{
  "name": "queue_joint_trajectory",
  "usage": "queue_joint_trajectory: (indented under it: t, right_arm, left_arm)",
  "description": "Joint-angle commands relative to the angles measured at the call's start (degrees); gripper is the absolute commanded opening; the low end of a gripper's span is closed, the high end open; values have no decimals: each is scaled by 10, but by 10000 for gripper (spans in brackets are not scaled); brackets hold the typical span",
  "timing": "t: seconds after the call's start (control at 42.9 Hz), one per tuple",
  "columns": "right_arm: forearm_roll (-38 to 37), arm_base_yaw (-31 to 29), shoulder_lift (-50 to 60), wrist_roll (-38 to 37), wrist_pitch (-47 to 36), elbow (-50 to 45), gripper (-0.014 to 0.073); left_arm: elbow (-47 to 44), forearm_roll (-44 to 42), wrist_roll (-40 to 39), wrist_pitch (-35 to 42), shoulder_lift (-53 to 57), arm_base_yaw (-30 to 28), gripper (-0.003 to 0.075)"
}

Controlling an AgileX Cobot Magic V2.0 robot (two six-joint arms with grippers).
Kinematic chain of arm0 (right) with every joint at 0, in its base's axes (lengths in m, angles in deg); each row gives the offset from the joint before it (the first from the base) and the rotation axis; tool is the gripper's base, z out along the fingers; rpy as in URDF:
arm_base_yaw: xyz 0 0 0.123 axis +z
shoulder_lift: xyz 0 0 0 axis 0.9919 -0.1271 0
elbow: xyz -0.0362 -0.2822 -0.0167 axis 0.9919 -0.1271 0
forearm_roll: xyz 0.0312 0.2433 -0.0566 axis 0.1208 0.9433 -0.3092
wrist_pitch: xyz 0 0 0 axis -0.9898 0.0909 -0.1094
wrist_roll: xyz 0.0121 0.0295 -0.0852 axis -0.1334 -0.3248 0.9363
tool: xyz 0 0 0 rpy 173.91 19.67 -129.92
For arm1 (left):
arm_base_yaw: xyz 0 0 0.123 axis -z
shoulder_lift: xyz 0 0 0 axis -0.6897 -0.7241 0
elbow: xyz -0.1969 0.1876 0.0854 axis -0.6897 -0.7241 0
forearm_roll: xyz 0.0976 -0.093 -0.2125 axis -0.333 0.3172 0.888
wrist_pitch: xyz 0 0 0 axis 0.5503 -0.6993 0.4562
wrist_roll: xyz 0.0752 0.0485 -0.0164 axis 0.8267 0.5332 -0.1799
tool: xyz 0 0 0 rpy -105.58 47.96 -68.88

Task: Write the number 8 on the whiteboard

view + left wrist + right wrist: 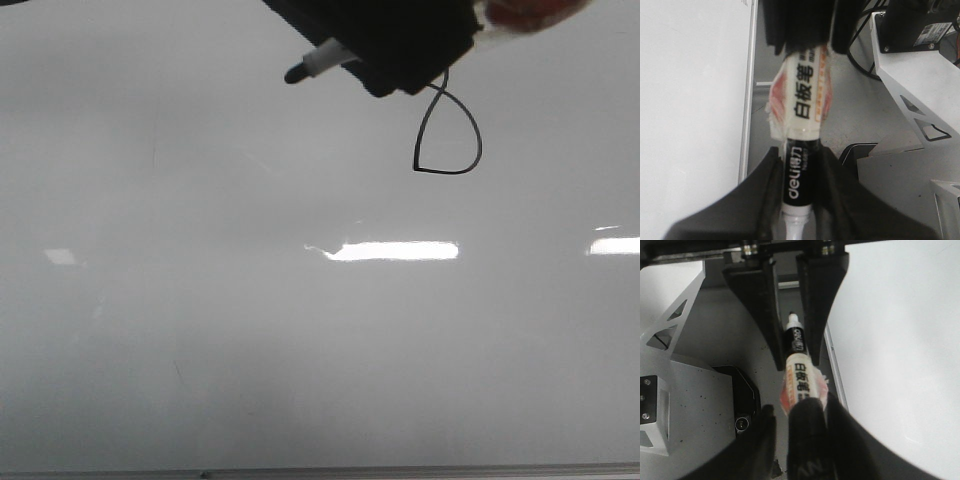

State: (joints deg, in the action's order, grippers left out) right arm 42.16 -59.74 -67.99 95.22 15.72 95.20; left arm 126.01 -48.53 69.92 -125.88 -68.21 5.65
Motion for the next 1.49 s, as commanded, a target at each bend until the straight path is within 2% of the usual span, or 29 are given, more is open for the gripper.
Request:
queue_joint_trajectory:
  t: [0.0, 0.047, 0.163, 0.303, 0.397, 0.467, 0.63, 0.77, 0.863, 1.05, 1.47]
  right_arm:
    - [17, -1, 9, 2, -11, 19, 484]
    - [5, -5, 12, -10, -12, 22, 530]
    - [-58, -29, 28, -93, -17, 33, 537]
    - [-133, -70, 53, -199, -24, 36, 537]
    - [-154, -89, 56, -231, -23, 36, 537]
    - [-155, -92, 56, -231, -22, 36, 537]
    - [-155, -92, 54, -231, -29, 36, 537]
    - [-155, -92, 54, -231, -43, 36, 537]
    - [-154, -92, 54, -231, -49, 34, 537]
    - [-154, -92, 54, -231, -55, 25, 537]
    - [-154, -92, 54, -231, -57, 21, 537]
  left_arm:
    - [20, 18, -8, 17, 16, -1, 61]
    - [24, -4, -26, 8, 18, -7, 62]
    - [38, -113, -145, -4, 30, -26, 63]
    - [45, -321, -393, -13, 63, -64, 63]
    - [43, -416, -519, -29, 88, -108, 63]
    - [22, -457, -573, -28, 116, -155, 63]
    - [-66, -476, -634, 42, 179, -273, 63]
    - [-139, -467, -693, 144, 205, -361, 63]
    - [-184, -437, -698, 220, 201, -399, 63]
    - [-227, -424, -698, 323, 164, -426, 63]
    - [-227, -424, -698, 428, 16, -426, 64]
